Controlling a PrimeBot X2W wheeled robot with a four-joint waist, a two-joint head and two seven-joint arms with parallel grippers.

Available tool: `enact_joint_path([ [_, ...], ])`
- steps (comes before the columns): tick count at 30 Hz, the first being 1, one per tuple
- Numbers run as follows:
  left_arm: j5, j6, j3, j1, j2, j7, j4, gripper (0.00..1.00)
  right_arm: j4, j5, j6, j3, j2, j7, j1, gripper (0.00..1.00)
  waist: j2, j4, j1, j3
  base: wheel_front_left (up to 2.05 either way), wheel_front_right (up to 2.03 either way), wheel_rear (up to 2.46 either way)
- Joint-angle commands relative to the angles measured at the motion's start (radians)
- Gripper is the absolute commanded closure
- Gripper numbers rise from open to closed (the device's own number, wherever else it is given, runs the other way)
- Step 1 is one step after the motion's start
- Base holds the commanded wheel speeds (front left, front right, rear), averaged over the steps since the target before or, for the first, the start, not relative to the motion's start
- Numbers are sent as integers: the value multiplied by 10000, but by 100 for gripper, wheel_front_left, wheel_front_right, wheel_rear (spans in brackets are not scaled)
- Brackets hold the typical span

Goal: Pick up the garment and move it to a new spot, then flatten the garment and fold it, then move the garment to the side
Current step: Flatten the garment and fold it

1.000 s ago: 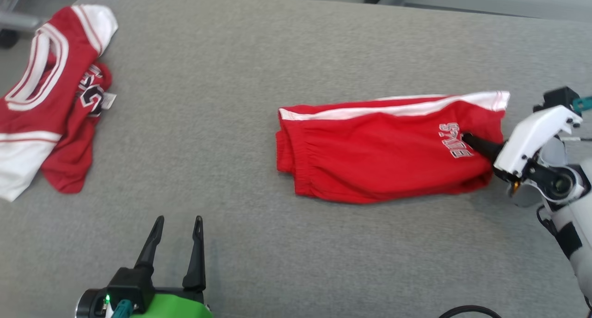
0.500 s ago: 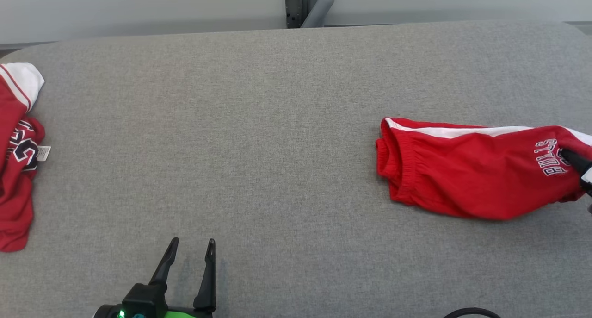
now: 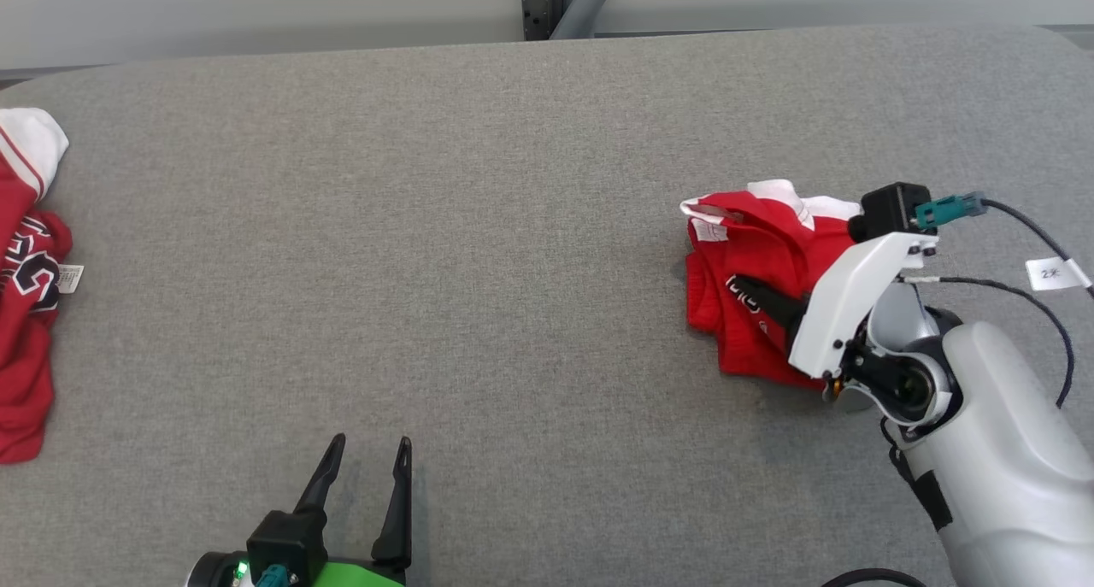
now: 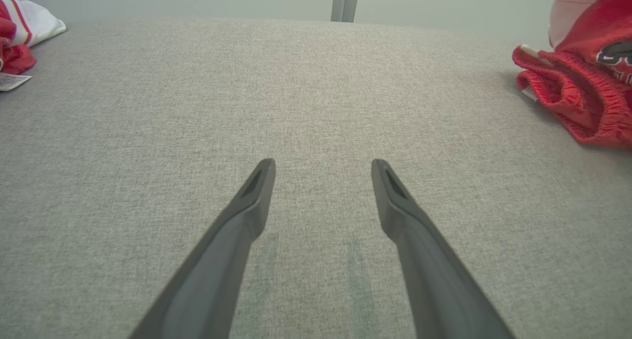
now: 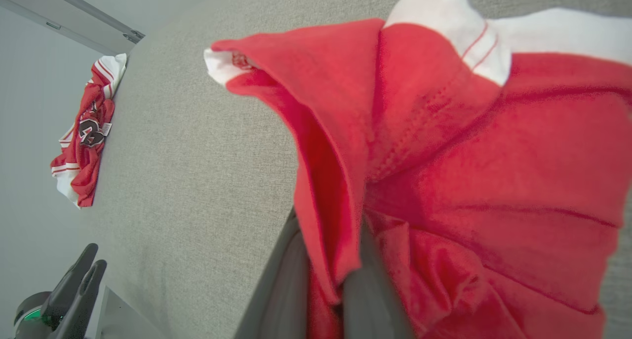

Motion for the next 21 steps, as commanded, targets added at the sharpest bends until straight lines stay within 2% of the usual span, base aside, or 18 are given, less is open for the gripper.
enact_joint_path([
  [1, 61, -32, 18, -118, -14, 0, 25, 0, 28, -128, 3, -31, 7, -5, 175, 100, -1, 66, 1, 3, 0, 0, 0],
  [5, 135, -128, 160, -286, -102, 0, 190, 0, 229, -1033, 3, -261, 559, -190, 284, 100, -1, 252, 1, 33, 0, 0, 0],
  [6, 138, -132, 200, -296, -122, 0, 211, 0, 251, -1176, 3, -294, 693, -198, 316, 92, -1, 280, 1, 37, 0, 0, 0],
  [7, 139, -142, 235, -288, -144, 0, 232, 0, 254, -1313, 3, -350, 785, -204, 338, 78, -1, 302, 1, 44, 0, 0, 0],
  [8, 123, -161, 276, -270, -168, 0, 244, 0, 232, -1425, 3, -423, 844, -205, 350, 53, -1, 319, 1, 48, 0, 0, 0],
  [9, 98, -182, 315, -232, -195, 0, 266, 0, 176, -1492, 3, -450, 895, -188, 374, 33, -1, 324, 1, 45, 0, 0, 0],
  [10, 103, -196, 349, -182, -221, 0, 294, 0, 72, -1544, 3, -455, 948, -217, 397, 0, -1, 320, 1, 49, 0, 0, 0],
  [14, 96, -280, 463, -35, -337, -1, 397, 0, -554, -1736, 3, -597, 1085, -537, 509, 0, -1, 281, 1, 4, 0, 0, 0],
  [21, -33, -155, 850, 450, -470, -1, 286, 0, -3446, -1550, 3, -1097, 751, -1126, 1716, 0, -1, 92, 1, -419, 0, 0, 0],
])
